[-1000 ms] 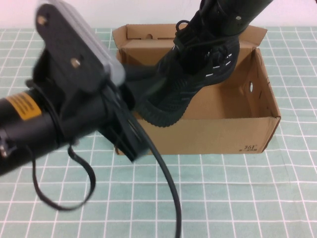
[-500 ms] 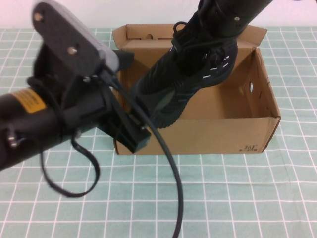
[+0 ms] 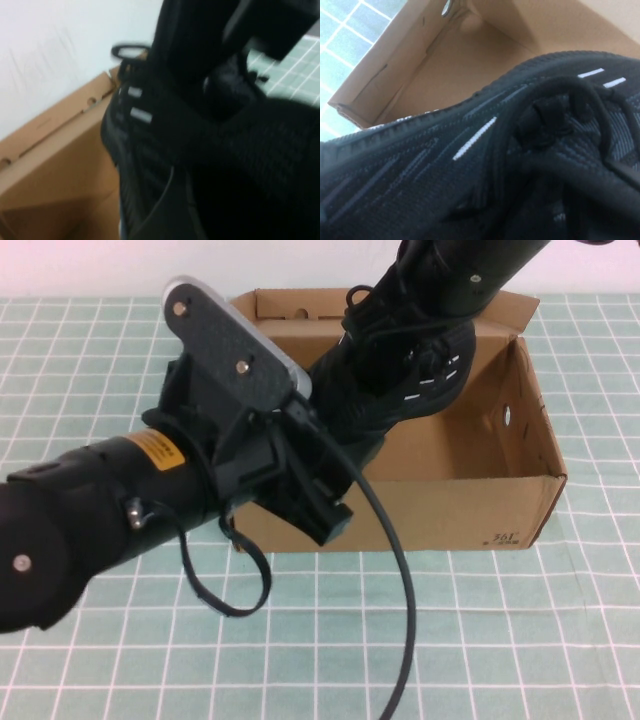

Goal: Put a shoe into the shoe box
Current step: Hand over the shoe

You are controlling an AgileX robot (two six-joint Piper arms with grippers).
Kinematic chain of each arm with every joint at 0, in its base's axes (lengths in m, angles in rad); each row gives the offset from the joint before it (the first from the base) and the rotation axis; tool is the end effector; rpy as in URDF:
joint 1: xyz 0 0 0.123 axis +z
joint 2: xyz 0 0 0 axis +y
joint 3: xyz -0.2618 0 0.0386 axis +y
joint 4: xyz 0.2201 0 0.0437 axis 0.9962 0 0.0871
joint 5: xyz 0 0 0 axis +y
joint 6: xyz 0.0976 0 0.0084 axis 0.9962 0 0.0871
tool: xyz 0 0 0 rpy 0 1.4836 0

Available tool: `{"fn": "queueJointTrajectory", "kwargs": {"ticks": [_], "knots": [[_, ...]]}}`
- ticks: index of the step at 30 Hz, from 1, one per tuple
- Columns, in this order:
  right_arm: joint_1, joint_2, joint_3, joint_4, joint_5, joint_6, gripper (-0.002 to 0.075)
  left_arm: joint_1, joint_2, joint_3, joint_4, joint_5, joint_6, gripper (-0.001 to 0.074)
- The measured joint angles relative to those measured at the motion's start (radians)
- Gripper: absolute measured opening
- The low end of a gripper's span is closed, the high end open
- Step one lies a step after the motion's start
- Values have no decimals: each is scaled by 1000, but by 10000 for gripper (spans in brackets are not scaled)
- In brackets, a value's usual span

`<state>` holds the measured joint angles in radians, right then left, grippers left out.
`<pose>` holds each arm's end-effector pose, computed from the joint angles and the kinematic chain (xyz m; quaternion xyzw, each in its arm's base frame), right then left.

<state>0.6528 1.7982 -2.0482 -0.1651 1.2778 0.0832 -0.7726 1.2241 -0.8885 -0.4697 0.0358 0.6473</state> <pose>0.2924 0.2042 0.3881 -0.2645 0.9099 0.0342 0.3178 0.1876 -0.1852 0.3239 0.3699 0.7082 -0.1824 0.5731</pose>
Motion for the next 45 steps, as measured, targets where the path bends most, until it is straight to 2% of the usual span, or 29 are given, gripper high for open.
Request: {"fn": "queueJointTrajectory", "kwargs": {"ticks": [8, 10, 11, 13, 14, 15, 17, 23, 26, 28, 32, 33, 35, 41, 45], "knots": [[0, 0, 0, 18, 0, 2, 9, -17, 33, 0, 0, -55, 0, 585], [0, 0, 0, 20, 2, 2, 9, -17, 39, 0, -8, -58, 0, 542], [0, 0, 0, 21, 2, 2, 9, -17, 42, 0, -20, -60, 0, 480], [0, 0, 0, 23, 3, 2, 9, -17, 44, 0, -34, -61, 0, 262], [0, 0, 0, 23, 6, 2, 9, -17, 44, 0, -34, -56, 3, 176], [0, 0, 0, 23, 8, 2, 9, -17, 44, 0, -34, -54, 6, 118], [0, 0, 0, 23, 13, 2, 9, -17, 44, 0, -38, -46, 5, 64], [0, 2, 0, 14, 22, 2, 10, -17, 45, 0, -38, -36, 8, 46], [0, 2, 0, 14, 22, 2, 49, -17, 45, 0, -38, -36, 8, 45], [0, 2, 0, 12, 16, 4, 128, -17, 45, -2, -40, -24, 8, 44], [0, 2, -2, 4, 3, -24, 394, -17, 47, -2, -46, 9, 8, 39], [0, 2, -2, 11, -4, -51, 437, -17, 49, 0, -48, 15, 8, 39], [0, -2, -6, 33, -8, -110, 475, -17, 53, 0, -50, 17, 8, 36], [0, -75, -6, 63, -52, -265, 483, -17, 52, 0, -45, 19, 16, 35], [0, -148, -8, 6, -79, -325, 468, -17, 4, 0, -36, 20, 78, 34]]}}
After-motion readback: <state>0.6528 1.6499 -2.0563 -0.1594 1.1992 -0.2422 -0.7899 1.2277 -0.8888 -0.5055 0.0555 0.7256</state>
